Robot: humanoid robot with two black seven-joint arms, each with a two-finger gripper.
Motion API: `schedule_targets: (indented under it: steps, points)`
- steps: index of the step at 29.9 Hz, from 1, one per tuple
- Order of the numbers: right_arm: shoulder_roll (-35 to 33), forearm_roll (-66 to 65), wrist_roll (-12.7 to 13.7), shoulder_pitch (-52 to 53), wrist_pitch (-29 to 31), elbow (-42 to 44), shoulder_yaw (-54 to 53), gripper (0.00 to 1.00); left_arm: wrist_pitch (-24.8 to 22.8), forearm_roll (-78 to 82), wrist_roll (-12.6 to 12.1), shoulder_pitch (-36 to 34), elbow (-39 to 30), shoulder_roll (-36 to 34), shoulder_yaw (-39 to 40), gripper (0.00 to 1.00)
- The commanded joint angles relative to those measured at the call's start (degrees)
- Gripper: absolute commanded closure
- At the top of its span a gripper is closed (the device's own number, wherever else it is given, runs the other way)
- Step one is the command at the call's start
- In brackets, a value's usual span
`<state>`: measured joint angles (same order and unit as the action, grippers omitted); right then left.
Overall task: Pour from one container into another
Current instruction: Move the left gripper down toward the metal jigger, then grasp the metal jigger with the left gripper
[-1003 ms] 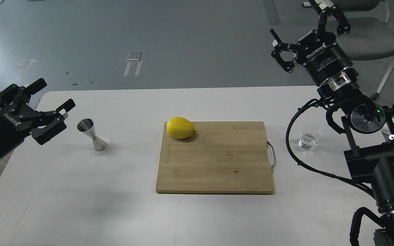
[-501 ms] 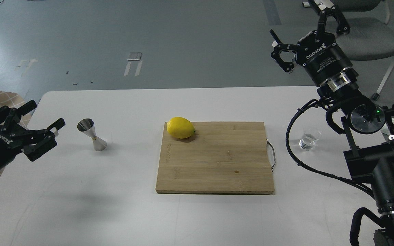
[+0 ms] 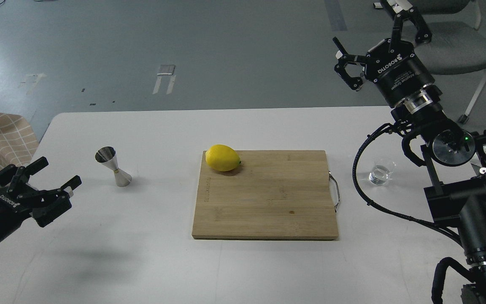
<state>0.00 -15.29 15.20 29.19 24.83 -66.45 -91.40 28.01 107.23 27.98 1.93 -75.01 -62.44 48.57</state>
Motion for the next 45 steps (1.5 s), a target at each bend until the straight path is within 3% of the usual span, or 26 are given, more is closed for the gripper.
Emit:
schedule_targets:
  steps: [1,23,31,45]
  points:
    - [0.00,0.00,0.00,-0.01,-0.04,-0.17,0.00,0.00,-0.01,0.00,0.02,-0.08,3.10,2.93,-1.72,0.02]
    - [0.00,0.00,0.00,0.08,-0.04,0.00,0.00,0.00,-0.01,0.00,0.02,-5.53,9.70,15.50,-2.51,0.02]
    - [0.00,-0.09,0.00,0.08,0.04,0.09,0.00,0.00,-0.01,-0.18,0.02,-11.59,16.73,19.54,-9.10,0.02]
    - [0.00,0.00,0.00,0.17,-0.04,0.09,0.00,0.00,-0.01,-0.36,0.02,-14.58,23.58,24.90,-9.63,0.02]
